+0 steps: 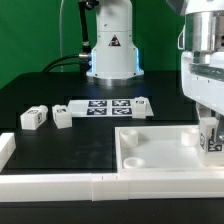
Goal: Assemble one leg
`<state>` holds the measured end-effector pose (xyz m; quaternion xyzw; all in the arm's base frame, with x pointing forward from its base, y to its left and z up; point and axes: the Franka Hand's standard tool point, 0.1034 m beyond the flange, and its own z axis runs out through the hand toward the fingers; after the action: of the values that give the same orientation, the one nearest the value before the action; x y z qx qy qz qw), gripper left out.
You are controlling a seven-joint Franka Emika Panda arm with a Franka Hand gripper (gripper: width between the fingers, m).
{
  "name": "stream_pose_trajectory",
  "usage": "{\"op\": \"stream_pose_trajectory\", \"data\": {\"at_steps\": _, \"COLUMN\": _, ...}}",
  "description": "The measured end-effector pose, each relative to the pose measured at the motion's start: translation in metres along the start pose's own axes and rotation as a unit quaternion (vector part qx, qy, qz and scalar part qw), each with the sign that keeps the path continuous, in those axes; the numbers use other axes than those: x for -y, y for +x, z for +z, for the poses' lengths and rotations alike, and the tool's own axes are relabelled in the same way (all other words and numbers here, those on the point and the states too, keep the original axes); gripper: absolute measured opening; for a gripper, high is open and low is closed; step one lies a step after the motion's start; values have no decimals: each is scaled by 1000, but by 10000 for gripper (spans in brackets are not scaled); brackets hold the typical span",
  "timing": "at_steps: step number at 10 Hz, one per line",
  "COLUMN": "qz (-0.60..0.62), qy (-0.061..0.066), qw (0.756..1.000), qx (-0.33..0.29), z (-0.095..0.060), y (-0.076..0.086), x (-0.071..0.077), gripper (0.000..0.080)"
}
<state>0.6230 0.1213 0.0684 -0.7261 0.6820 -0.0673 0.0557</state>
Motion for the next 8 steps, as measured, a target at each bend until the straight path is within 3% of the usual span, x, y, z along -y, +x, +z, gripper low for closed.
{"op": "stream_pose_trajectory", "data": {"at_steps": 1, "qz": -42, "qy": 1, "qw": 999, "qx": 0, "z": -1, "y": 0, "x": 1, "gripper": 517}}
{"op": "stream_pose_trajectory", "data": {"at_steps": 2, "qz": -112, "qy": 2, "qw": 994, "qx": -1, "z": -1, "y": 0, "x": 1, "gripper": 621}}
{"op": "stream_pose_trajectory", "data": {"at_steps": 4, "qz": -261, "qy": 3, "qw": 965, "qx": 0, "z": -2, "y": -1, "x": 0, "gripper": 641}}
{"op": "stream_pose_trajectory", "data": {"at_steps": 5, "qz": -323, "qy": 2, "qw": 946, "qx": 0, "z": -2, "y": -2, "x": -1, "gripper": 648}}
{"op": "stream_pose_trajectory", "data": {"at_steps": 8, "qz": -510, "qy": 0, "qw": 860, "qx": -2, "z": -1, "y": -2, "x": -1, "gripper": 649}}
